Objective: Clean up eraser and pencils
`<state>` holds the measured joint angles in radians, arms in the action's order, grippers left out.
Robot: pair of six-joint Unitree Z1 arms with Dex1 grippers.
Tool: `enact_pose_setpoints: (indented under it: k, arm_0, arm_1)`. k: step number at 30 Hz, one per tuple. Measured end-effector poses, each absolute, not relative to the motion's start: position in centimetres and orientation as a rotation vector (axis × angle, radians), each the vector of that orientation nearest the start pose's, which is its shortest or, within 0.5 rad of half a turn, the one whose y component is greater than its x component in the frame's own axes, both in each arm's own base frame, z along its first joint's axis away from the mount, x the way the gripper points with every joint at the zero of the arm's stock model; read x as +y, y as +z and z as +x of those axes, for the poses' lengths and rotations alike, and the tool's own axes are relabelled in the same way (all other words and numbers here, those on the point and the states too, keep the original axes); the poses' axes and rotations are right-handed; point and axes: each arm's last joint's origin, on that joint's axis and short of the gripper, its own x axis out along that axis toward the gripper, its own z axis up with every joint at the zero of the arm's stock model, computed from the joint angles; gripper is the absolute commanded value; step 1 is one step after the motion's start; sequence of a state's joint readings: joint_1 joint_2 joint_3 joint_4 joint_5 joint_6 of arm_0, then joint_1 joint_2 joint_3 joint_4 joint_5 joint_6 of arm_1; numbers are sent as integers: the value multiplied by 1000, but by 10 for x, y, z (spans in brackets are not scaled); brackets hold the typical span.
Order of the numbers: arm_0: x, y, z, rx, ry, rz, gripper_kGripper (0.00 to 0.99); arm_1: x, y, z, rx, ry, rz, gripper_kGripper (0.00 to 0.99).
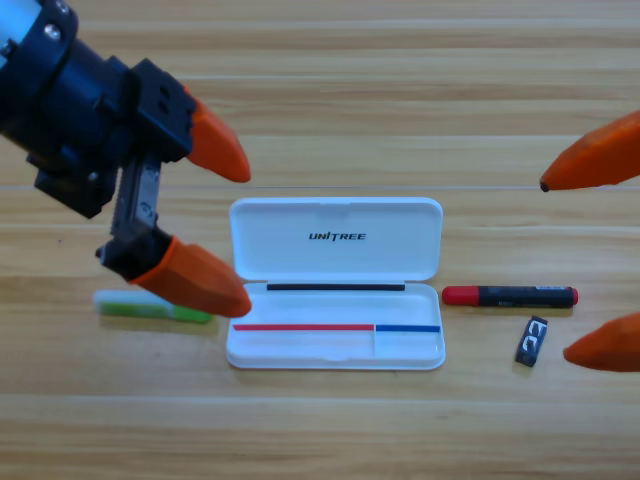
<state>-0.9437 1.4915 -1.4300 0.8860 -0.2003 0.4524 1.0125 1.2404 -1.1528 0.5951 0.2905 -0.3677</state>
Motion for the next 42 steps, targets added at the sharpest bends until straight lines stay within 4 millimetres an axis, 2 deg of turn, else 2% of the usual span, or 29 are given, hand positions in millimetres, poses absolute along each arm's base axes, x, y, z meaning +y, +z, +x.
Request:
enact_pose_setpoints:
  k: [14,22,26,34,38,40,42]
  arm_0:
    - [-217,394,147,686,-1250,781,988]
    - [-214,394,151,635,-1182,912,988]
    - [-211,394,155,595,-1164,1003,988]
    - [-188,403,185,539,-1085,1109,988]
    - [-173,403,200,551,-1038,1136,986]
    - [-168,400,207,557,-1019,1181,985]
    - [-164,394,217,581,-995,1232,986]
  arm_1:
    - [177,398,94,476,1359,-529,988]
    - [175,399,93,482,1354,-513,988]
    - [174,400,95,533,1317,-447,986]
    - [154,398,121,725,1069,-359,985]
    - [165,390,151,968,764,-236,985]
    - [176,381,170,1059,624,-200,985]
    - [187,364,188,1132,553,-203,986]
